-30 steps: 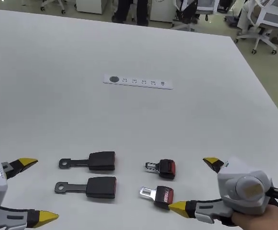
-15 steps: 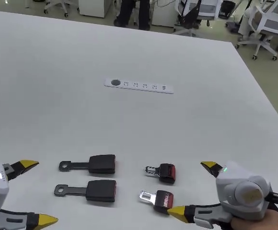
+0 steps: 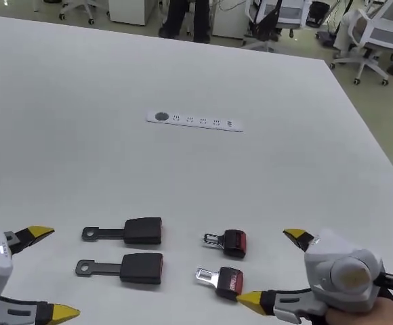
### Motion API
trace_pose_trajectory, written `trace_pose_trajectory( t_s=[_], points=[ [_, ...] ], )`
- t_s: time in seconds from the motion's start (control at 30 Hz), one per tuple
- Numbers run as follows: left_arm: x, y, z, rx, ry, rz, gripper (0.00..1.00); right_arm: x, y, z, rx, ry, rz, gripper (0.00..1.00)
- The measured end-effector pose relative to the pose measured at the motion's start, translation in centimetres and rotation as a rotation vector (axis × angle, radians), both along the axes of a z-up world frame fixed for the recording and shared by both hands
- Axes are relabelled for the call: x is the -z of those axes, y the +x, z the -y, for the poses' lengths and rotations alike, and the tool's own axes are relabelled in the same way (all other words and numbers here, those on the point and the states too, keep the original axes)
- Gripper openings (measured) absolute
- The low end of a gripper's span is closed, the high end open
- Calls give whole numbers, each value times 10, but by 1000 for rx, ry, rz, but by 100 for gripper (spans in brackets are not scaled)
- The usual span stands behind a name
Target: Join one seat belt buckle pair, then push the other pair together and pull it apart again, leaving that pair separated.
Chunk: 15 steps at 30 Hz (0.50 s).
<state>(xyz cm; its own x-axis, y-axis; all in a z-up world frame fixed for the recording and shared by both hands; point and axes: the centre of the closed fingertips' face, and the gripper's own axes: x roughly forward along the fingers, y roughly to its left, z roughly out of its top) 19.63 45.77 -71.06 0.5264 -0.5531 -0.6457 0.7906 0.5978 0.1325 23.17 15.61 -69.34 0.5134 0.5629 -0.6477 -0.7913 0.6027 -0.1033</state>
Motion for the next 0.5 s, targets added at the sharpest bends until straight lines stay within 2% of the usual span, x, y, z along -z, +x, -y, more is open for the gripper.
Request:
trace_pose_trajectory(
  t_s=[0.3,0.4,0.5],
  points=[
    [0,1,-1,-5,-3,-4,88,1,-1,-1,2,5,-3,92],
    [1,0,1,0,-3,-10,88,7,-3,3,-14,-39,-7,91],
    [2,-2,3,14,3,-18,88,6,-7,1,-18,-41,-19,89]
  ],
)
